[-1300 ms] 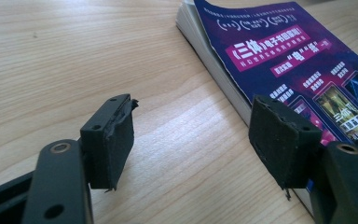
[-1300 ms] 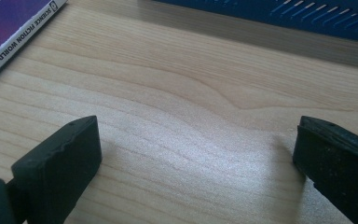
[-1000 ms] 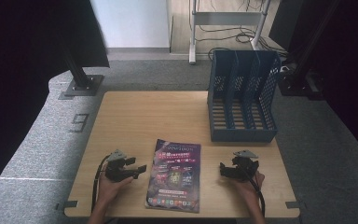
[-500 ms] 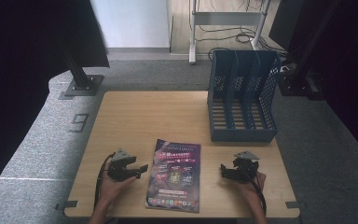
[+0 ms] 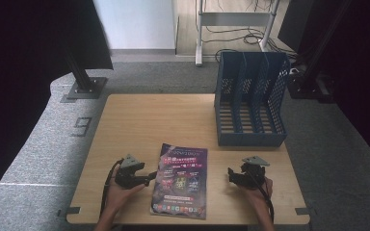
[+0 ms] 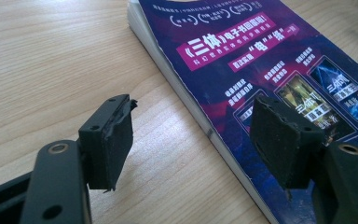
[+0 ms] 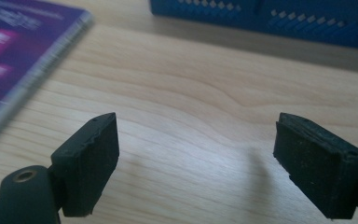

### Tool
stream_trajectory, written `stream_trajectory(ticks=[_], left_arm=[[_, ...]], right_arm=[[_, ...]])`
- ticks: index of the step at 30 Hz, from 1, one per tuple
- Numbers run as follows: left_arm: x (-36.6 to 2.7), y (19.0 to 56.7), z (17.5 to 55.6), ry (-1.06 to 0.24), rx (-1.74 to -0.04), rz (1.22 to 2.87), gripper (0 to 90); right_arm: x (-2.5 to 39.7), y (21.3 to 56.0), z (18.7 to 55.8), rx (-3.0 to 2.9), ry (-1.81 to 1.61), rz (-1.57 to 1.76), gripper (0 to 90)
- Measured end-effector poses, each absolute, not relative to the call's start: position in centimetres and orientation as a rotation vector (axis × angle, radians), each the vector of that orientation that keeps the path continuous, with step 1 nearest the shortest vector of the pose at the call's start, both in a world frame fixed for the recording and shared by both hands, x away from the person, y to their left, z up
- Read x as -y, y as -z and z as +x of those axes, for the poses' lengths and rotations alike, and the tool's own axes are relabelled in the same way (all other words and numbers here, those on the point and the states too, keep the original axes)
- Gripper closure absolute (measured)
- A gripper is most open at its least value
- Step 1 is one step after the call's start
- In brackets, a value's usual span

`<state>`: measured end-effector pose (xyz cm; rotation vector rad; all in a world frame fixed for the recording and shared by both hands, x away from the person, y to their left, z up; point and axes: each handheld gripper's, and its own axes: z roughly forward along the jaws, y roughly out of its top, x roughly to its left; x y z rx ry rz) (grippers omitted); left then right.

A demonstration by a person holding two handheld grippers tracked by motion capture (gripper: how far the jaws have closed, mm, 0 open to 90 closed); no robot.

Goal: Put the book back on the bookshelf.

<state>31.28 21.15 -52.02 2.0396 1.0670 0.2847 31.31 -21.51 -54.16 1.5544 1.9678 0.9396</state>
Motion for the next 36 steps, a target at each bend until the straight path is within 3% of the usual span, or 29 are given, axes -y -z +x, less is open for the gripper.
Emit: stream_trajectory(ticks=[12, 36], left_arm=[[-22.2, 51.2, 31.2, -0.267, -1.085, 1.963, 32.0], [-20.4, 52.6, 31.9, -0.229, -1.099, 2.007, 32.9]], right_arm=[[19.3, 51.6, 31.5, -1.954, -1.107, 1.450, 16.8], [15.1, 53.1, 31.6, -2.069, -1.153, 1.372, 18.6]])
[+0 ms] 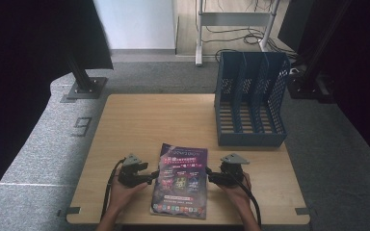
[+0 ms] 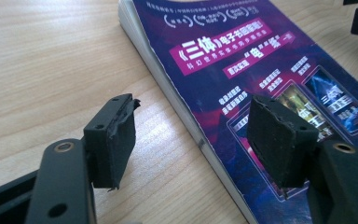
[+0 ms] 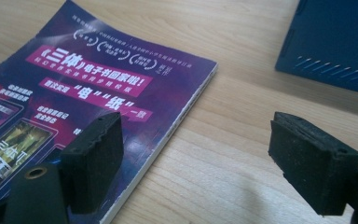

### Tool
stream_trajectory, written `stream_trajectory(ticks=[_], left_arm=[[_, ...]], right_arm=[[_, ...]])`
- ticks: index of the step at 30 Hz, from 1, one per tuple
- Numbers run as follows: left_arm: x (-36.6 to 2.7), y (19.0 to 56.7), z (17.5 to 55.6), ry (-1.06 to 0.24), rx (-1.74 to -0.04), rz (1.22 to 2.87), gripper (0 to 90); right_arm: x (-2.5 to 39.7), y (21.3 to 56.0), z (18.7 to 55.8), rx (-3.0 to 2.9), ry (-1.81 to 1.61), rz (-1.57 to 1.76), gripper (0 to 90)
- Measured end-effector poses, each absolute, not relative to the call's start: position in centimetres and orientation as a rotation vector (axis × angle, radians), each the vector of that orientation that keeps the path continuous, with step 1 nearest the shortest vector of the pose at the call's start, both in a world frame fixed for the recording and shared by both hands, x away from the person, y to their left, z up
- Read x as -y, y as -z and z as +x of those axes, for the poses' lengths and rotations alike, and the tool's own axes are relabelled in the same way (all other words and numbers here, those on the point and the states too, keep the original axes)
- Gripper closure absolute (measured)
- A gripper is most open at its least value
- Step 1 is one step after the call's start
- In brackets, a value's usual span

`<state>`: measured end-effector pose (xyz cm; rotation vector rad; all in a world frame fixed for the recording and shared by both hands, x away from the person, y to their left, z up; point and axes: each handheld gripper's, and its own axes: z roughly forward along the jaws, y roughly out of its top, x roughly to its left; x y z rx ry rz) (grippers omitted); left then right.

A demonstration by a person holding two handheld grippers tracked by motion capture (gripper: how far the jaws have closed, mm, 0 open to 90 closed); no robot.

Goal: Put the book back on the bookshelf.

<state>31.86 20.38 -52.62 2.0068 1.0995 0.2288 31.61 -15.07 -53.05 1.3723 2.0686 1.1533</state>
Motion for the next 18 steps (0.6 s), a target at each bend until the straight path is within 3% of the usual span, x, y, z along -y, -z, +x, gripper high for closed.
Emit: stream_trajectory(ticks=[18], left_arm=[[-19.1, 53.0, 31.7, -0.195, -1.071, 2.024, 32.1]], right_arm=[[11.6, 53.9, 31.5, -2.135, -1.157, 1.313, 19.2]])
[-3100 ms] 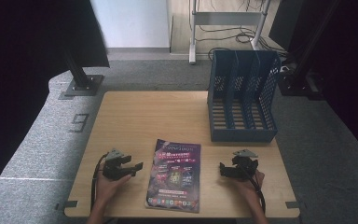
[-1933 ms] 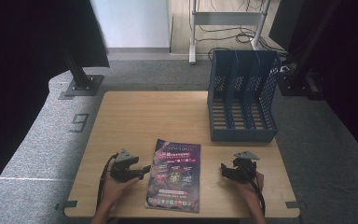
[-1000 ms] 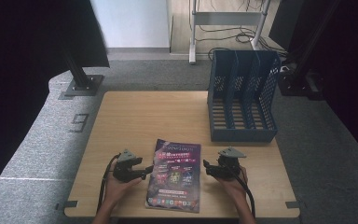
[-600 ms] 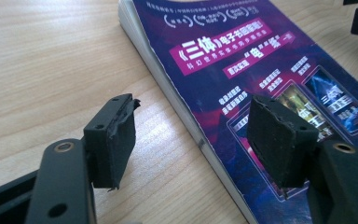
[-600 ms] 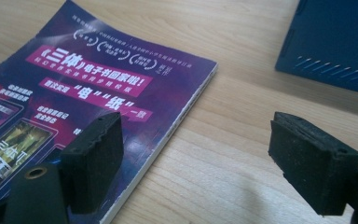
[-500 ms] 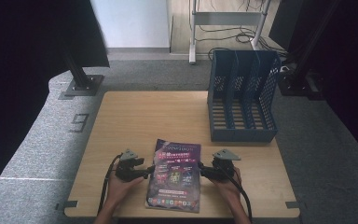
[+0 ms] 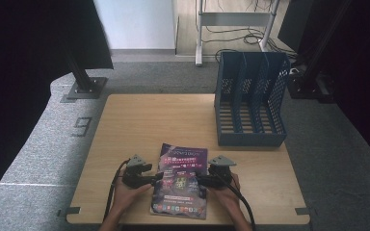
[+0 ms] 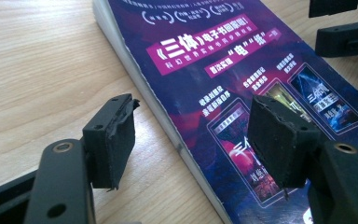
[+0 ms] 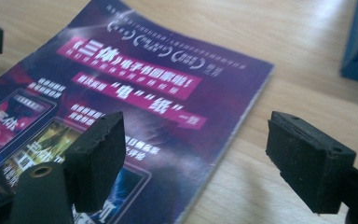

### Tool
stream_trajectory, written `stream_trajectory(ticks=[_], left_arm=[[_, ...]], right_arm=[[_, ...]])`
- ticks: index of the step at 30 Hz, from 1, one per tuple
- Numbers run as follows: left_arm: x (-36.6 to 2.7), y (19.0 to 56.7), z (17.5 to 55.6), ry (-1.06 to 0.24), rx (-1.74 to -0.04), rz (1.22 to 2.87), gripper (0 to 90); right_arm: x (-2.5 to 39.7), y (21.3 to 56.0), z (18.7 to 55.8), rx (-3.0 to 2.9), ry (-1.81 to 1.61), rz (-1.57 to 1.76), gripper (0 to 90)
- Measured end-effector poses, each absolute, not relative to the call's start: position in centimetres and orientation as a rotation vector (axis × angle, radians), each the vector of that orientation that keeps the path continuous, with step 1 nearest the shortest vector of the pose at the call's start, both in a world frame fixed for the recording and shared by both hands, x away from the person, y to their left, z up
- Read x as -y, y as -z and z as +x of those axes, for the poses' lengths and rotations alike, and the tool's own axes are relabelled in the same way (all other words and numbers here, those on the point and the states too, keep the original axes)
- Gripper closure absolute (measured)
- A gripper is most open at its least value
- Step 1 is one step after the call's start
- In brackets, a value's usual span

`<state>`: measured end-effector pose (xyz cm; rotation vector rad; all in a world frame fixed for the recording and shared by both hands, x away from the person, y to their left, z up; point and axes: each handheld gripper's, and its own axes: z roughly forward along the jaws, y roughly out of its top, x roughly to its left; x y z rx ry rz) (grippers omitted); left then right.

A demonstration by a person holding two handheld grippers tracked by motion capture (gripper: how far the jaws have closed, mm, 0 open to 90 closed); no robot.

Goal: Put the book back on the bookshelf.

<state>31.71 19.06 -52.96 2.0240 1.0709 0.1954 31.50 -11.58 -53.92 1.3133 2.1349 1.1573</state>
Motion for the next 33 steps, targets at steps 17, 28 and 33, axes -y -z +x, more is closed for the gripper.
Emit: stream_trajectory(ticks=[17, 28, 33], left_arm=[[-18.1, 53.9, 32.0, -0.200, -1.070, 2.051, 30.0], [-17.7, 54.4, 32.2, -0.183, -1.071, 2.062, 29.1], [-17.5, 54.4, 32.3, -0.213, -1.077, 2.048, 29.8]], right_arm=[[10.4, 55.0, 31.5, -2.202, -1.084, 1.320, 18.6], [10.4, 55.2, 31.5, -2.210, -1.121, 1.333, 22.2], [10.4, 55.3, 31.5, -2.208, -1.121, 1.337, 22.2]])
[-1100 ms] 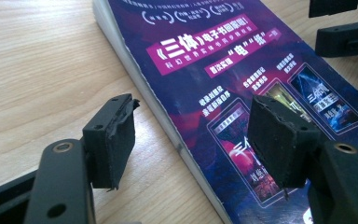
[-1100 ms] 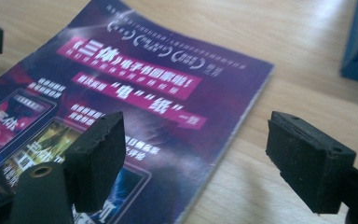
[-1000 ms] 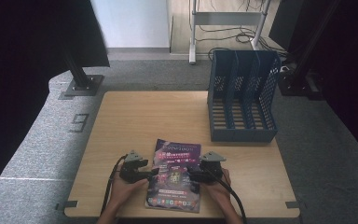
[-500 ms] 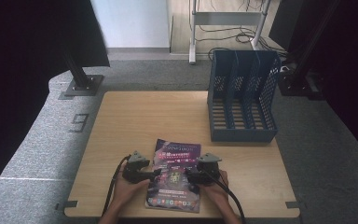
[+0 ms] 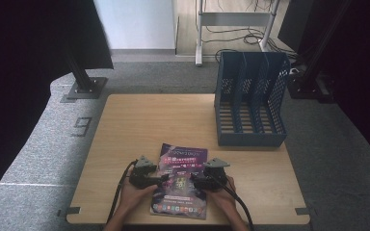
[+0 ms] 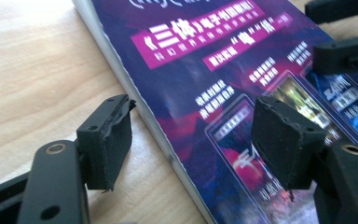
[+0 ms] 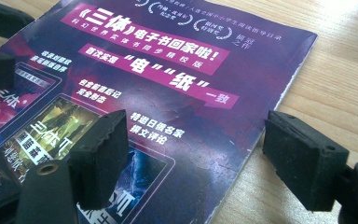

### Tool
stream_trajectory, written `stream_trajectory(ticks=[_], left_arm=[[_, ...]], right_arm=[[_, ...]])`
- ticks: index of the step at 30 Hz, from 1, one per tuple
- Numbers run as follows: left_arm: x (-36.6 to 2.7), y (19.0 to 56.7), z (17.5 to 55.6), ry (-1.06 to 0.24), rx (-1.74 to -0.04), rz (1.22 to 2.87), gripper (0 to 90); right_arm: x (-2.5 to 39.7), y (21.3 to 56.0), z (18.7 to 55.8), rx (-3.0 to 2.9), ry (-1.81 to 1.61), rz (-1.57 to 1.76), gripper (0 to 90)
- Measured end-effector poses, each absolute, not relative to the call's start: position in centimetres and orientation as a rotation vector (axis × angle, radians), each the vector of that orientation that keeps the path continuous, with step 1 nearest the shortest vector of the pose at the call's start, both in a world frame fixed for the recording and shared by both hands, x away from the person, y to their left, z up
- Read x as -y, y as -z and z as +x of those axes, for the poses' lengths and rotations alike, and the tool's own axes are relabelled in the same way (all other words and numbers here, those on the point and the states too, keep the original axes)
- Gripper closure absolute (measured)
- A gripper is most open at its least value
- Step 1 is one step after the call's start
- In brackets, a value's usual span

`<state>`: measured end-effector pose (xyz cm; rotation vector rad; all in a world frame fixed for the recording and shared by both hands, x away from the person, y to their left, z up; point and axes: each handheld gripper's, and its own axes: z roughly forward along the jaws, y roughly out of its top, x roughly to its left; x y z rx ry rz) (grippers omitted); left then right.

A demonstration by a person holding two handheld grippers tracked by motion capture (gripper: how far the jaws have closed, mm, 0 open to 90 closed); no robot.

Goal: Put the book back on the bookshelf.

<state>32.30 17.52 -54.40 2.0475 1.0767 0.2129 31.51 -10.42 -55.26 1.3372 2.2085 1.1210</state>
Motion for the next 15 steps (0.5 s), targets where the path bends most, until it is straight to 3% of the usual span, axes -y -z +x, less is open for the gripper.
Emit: stream_trajectory(ticks=[15], left_arm=[[-16.71, 54.56, 32.26, -0.225, -1.097, 2.038, 31.0]], right_arm=[[9.89, 55.26, 31.12, -2.175, -1.096, 1.299, 22.2]])
